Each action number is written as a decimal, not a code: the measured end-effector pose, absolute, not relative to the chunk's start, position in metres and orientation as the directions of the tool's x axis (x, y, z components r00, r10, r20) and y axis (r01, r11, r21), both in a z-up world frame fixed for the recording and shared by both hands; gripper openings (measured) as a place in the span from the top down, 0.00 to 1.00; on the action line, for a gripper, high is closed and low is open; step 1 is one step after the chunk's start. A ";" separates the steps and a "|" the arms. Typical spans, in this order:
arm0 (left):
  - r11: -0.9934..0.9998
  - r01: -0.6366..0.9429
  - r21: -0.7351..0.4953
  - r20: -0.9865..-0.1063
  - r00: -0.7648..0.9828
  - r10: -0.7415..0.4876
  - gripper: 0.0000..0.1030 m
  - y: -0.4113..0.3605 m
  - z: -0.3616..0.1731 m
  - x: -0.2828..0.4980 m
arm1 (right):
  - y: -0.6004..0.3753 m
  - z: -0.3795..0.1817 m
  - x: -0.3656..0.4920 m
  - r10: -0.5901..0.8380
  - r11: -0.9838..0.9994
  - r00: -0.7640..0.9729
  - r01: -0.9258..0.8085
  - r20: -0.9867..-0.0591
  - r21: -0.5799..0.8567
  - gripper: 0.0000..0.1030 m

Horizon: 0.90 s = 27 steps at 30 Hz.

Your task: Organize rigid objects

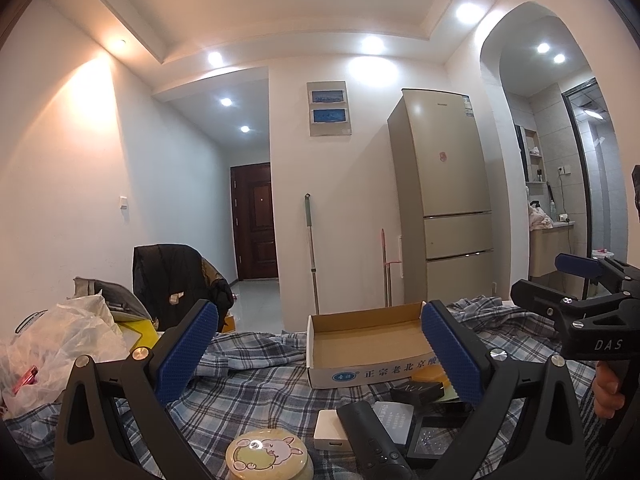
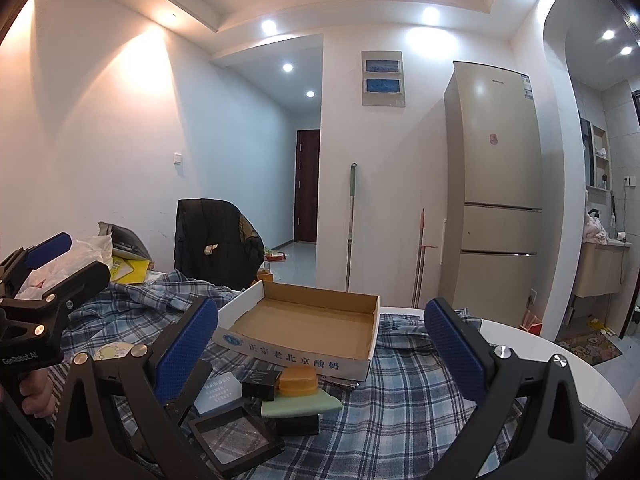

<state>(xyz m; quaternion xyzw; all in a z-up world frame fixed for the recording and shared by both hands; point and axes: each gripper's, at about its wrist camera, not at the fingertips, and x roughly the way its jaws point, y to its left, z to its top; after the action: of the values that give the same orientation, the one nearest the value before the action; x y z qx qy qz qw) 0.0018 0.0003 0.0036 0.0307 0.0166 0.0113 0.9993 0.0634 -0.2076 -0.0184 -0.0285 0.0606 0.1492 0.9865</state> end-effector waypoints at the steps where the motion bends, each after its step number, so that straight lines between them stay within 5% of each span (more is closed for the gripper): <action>1: 0.998 -0.022 0.061 -0.033 0.999 0.024 0.00 0.001 0.004 0.002 | -0.208 -0.019 0.064 0.291 0.954 0.948 -0.297 -0.130 -0.036 0.00; 12: 1.000 0.008 0.026 -0.031 1.000 -0.007 0.00 0.011 0.007 0.003 | -0.210 -0.015 0.062 0.288 0.956 0.951 -0.293 -0.117 -0.028 0.00; 18: 0.997 0.073 -0.040 -0.122 0.990 -0.077 0.00 0.025 0.024 0.007 | -0.214 -0.008 0.055 0.275 0.961 0.958 -0.277 -0.082 -0.016 0.00; 22: 0.995 0.092 0.023 -0.228 0.970 -0.085 0.00 0.026 0.024 0.015 | -0.218 0.000 0.056 0.320 0.948 0.938 -0.316 -0.137 0.048 0.00; 27: 0.996 0.088 -0.003 -0.479 0.874 -0.079 0.01 0.017 -0.001 0.040 | -0.225 0.000 0.065 0.340 0.940 0.917 -0.323 -0.208 0.110 0.00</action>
<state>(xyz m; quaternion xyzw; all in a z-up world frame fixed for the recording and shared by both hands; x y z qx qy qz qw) 0.0398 0.0169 -0.0008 0.0096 0.2472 -0.0432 0.9679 0.0647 -0.2247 0.0005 0.0368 0.1126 0.1694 0.9784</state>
